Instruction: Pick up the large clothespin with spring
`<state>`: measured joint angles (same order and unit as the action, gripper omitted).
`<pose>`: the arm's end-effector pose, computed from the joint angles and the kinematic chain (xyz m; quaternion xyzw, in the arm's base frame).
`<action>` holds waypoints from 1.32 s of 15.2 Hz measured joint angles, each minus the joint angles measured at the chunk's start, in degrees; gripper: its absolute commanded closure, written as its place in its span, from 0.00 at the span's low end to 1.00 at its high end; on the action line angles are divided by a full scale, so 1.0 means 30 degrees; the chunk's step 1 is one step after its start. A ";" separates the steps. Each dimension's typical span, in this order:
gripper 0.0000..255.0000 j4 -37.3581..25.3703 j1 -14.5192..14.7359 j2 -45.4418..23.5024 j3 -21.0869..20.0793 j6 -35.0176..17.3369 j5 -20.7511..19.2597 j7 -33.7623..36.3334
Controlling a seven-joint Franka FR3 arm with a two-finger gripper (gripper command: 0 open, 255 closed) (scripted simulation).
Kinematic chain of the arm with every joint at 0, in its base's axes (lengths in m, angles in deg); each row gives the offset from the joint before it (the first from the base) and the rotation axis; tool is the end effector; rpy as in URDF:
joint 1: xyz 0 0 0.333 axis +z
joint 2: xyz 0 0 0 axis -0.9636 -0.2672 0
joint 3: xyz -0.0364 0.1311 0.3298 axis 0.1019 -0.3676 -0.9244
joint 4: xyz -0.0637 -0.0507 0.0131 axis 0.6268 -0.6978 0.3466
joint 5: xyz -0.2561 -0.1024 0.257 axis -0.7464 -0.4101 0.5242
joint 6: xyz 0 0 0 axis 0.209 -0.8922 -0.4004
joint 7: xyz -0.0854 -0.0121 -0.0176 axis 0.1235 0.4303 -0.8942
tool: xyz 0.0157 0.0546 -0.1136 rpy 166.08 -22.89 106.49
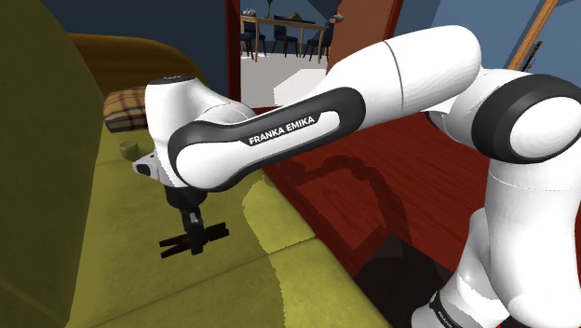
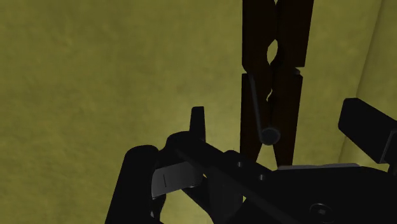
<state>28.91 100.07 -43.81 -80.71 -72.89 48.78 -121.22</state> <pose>0.5139 0.4126 0.4266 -0.7895 -0.6134 0.0007 0.0225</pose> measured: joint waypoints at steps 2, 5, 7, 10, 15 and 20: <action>1.00 0.0090 -0.0005 0.0021 -0.0001 -0.0076 0.0003 -0.0001; 1.00 0.0126 -0.0007 0.0030 -0.0002 -0.0105 0.0004 -0.0002; 1.00 0.0132 -0.0007 0.0032 -0.0002 -0.0109 0.0005 -0.0002; 1.00 0.0092 0.0000 -0.0007 0.0001 -0.0111 -0.0006 0.0002; 1.00 -0.0487 -0.0027 0.0294 -0.0033 0.0760 0.0084 -0.0043; 1.00 -0.1498 0.0004 0.0488 -0.0076 0.1955 0.0146 -0.0035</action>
<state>24.42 100.08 -42.35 -80.94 -67.03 49.21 -121.33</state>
